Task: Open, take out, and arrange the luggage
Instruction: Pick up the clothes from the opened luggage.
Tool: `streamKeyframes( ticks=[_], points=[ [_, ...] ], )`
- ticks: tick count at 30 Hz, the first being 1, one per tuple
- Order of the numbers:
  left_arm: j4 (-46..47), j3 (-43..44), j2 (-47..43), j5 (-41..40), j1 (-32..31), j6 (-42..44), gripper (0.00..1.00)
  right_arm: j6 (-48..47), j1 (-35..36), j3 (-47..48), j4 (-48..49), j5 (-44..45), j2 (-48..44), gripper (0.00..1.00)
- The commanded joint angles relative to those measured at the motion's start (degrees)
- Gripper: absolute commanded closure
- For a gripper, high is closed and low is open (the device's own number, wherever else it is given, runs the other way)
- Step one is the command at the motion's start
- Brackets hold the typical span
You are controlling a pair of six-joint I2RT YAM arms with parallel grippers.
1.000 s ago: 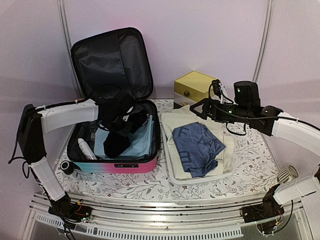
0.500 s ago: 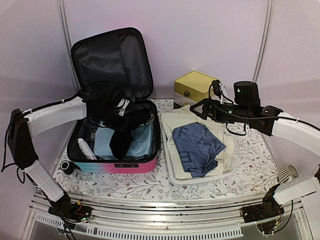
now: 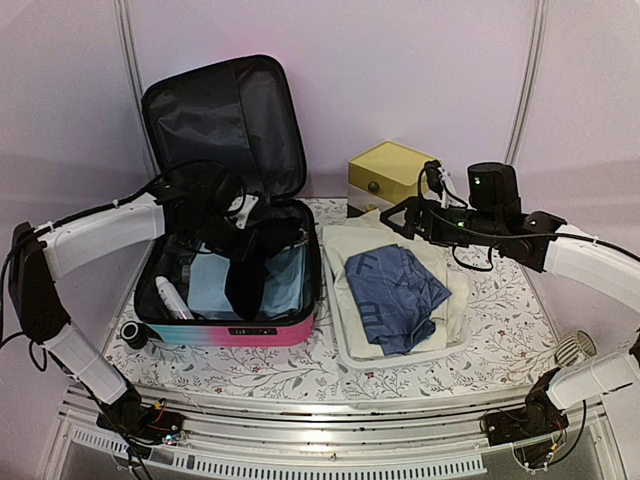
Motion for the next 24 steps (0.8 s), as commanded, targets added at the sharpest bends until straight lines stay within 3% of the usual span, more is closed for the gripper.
streamKeyframes(
  ticks=[1,24],
  points=[
    [4.06,0.09,-2.87,2.97,0.42,1.34,1.00,0.75,-0.37,-0.62,-0.69,0.55,-0.93,0.01],
    [9.96,-1.02,-5.36,20.94,-0.23,-1.04,1.00,13.96,0.19,0.12,-0.04,-2.28,7.34,0.01]
  ],
)
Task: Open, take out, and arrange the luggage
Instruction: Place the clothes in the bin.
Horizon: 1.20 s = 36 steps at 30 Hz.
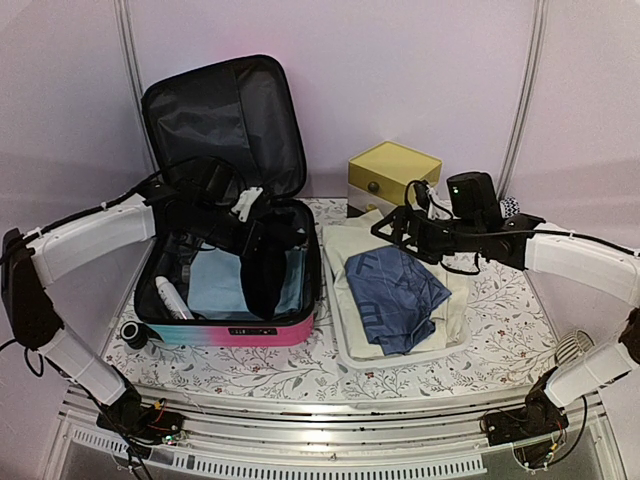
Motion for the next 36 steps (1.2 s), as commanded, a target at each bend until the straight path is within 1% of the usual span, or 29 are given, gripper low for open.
streamKeyframes(
  ticks=[1,7,15,20,25,29,36],
  points=[
    [5.54,-0.20,-2.34,5.89,-0.41,-0.95,1.00,5.65,0.42,0.12,0.84,-0.24,1.56,0.01],
    [6.81,-0.33,-3.29,9.29,-1.70,-2.12,1.00,13.14,1.92,-0.60,3.05,2.64,2.43,0.01],
    [8.48,0.28,-4.06,11.22,-3.65,-2.65,1.00,23.14,3.99,-4.66,9.03,5.96,-0.25,0.01],
    [9.33,0.63,-3.77,11.86,-4.84,-2.67,1.00,28.34,6.88,-6.35,12.36,8.17,-0.81,0.01],
    [9.70,0.75,-3.36,12.09,-5.76,-2.75,1.00,34.94,9.77,-7.35,17.31,9.31,0.76,0.01],
    [9.88,0.92,-3.29,12.35,-6.59,-2.52,1.00,37.82,11.66,-6.82,19.11,11.83,1.82,0.01],
    [9.88,0.94,-3.11,12.83,-7.77,-1.58,1.00,40.10,12.68,-5.16,19.87,12.32,3.80,0.01]
  ],
)
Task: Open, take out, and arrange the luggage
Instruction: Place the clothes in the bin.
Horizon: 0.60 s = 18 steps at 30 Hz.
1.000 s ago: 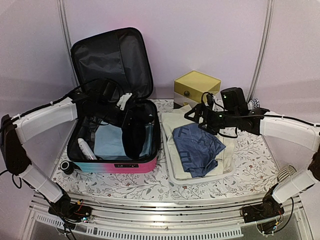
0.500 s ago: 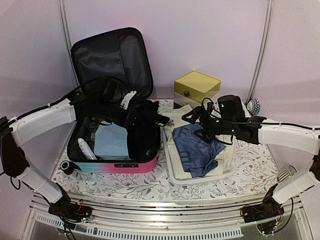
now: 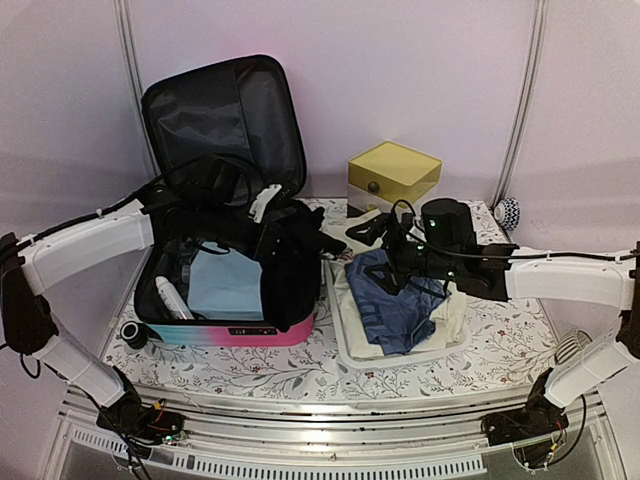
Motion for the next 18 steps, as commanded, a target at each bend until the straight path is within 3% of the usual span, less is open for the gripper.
streamKeyframes(
  ticks=[1,18],
  points=[
    [3.79,1.33,-0.79,1.60,-1.38,1.18,1.00,2.84,0.69,1.78,2.46,1.49,1.60,0.01],
    [4.23,2.63,0.72,0.22,-4.26,1.54,1.00,10.39,2.70,5.38,7.26,-0.32,7.03,0.01]
  ],
)
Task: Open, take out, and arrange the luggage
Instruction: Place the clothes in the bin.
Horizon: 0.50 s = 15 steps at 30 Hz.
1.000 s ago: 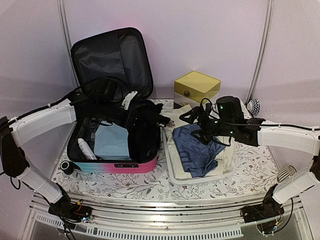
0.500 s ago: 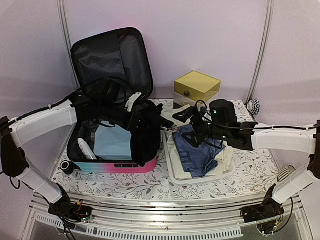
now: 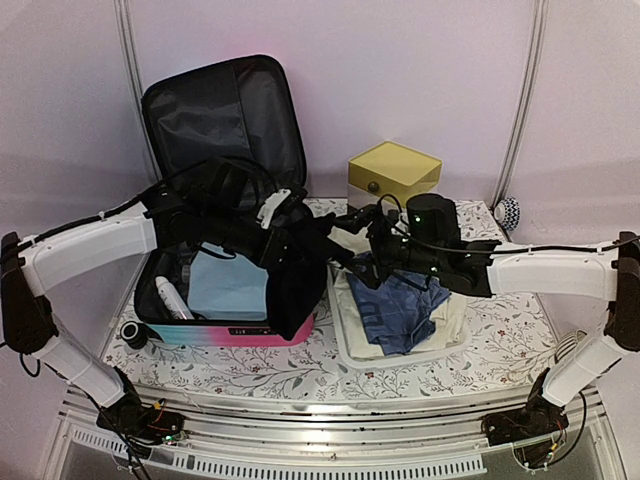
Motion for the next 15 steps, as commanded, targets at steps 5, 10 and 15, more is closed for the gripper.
streamKeyframes(
  ticks=[5,10,15],
  points=[
    [3.60,2.67,0.67,-1.10,-1.36,1.05,1.00,6.75,1.94,-1.04,1.05,0.74,0.30,0.01],
    [3.20,3.02,0.70,-1.45,-1.71,1.12,1.00,9.07,2.57,-4.05,1.05,3.45,-1.51,0.01],
    [2.90,3.49,0.88,-1.63,-2.15,1.29,1.00,10.34,3.03,-4.89,1.11,3.72,-0.83,0.01]
  ],
)
